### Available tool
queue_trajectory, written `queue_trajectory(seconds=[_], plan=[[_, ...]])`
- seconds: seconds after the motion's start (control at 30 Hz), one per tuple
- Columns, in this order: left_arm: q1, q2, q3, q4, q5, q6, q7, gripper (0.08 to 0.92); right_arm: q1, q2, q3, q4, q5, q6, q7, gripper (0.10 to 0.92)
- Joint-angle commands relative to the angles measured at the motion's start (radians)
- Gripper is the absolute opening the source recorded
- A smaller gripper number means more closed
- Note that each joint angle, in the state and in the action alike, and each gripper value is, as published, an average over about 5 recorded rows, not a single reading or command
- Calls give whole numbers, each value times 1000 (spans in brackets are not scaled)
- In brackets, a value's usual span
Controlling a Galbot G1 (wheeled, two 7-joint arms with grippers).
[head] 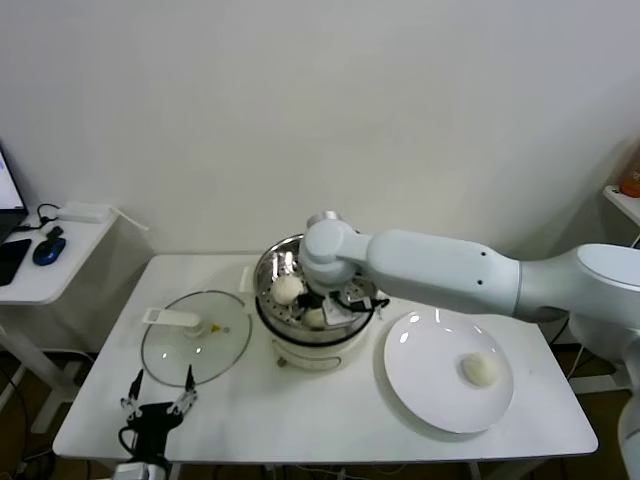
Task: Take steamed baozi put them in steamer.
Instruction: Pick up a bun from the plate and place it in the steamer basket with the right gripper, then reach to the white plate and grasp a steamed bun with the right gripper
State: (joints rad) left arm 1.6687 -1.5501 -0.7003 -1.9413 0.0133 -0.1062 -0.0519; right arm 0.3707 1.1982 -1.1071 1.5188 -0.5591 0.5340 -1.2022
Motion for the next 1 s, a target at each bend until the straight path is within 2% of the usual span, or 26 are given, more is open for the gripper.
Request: queue_trajectory(seconds=[0.03, 0.17, 0.33, 0.5, 0.73, 1.0], plan=[[1, -1, 0, 0, -2, 0, 0, 823, 12, -3, 12, 0, 9, 12, -2, 821], [2, 0, -1, -1, -2, 0, 0, 823, 57, -20, 20, 1, 89, 9, -14, 823], [3, 3, -1, -4, -2, 2, 0, 823, 195, -79, -12, -13, 276, -33, -27, 823], [0, 5, 2, -6, -2, 5, 1, 823, 383, -174, -149, -45, 567, -208, -10, 823], [-7, 14, 10, -16, -7, 10, 3, 823, 525, -337, -362, -93, 1019, -524, 88, 823], [-14, 20, 22, -22, -11, 10, 4, 823, 502, -548, -408, -103, 1094, -785, 137, 823]])
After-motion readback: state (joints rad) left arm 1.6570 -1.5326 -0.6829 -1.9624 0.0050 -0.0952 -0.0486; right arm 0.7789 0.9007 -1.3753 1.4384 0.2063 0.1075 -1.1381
